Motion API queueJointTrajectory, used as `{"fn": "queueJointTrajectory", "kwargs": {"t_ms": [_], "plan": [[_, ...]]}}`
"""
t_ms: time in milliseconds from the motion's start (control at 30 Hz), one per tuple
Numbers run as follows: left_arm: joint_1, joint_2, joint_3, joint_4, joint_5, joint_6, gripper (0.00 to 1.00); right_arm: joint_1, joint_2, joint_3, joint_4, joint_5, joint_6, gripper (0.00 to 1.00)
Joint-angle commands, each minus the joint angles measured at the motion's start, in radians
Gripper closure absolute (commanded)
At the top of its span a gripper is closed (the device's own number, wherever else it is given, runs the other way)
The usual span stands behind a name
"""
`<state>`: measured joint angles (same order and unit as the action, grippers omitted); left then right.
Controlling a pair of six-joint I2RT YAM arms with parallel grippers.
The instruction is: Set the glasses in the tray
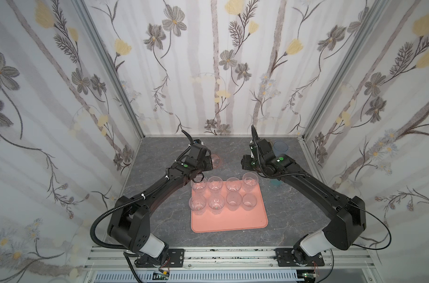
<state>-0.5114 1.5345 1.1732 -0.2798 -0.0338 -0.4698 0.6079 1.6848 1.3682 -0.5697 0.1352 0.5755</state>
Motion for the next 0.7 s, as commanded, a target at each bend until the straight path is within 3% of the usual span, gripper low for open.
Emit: {"fn": "queueJointTrajectory", "kwargs": {"t_ms": [0, 333, 667], "plan": [[0.032, 0.031, 0.011, -0.004, 0.007, 0.052, 1.00, -0.013, -0.017, -0.025, 0.049, -0.006, 0.009, 0.47], [0.098, 0.208, 0.100, -0.102, -0.035, 0.163, 1.00, -0.140, -0.073, -0.096, 0.059, -0.005, -0.017, 0.48], [0.102, 0.376, 0.281, -0.224, -0.079, 0.230, 1.00, -0.149, -0.077, -0.148, 0.087, -0.022, -0.007, 0.48]]}}
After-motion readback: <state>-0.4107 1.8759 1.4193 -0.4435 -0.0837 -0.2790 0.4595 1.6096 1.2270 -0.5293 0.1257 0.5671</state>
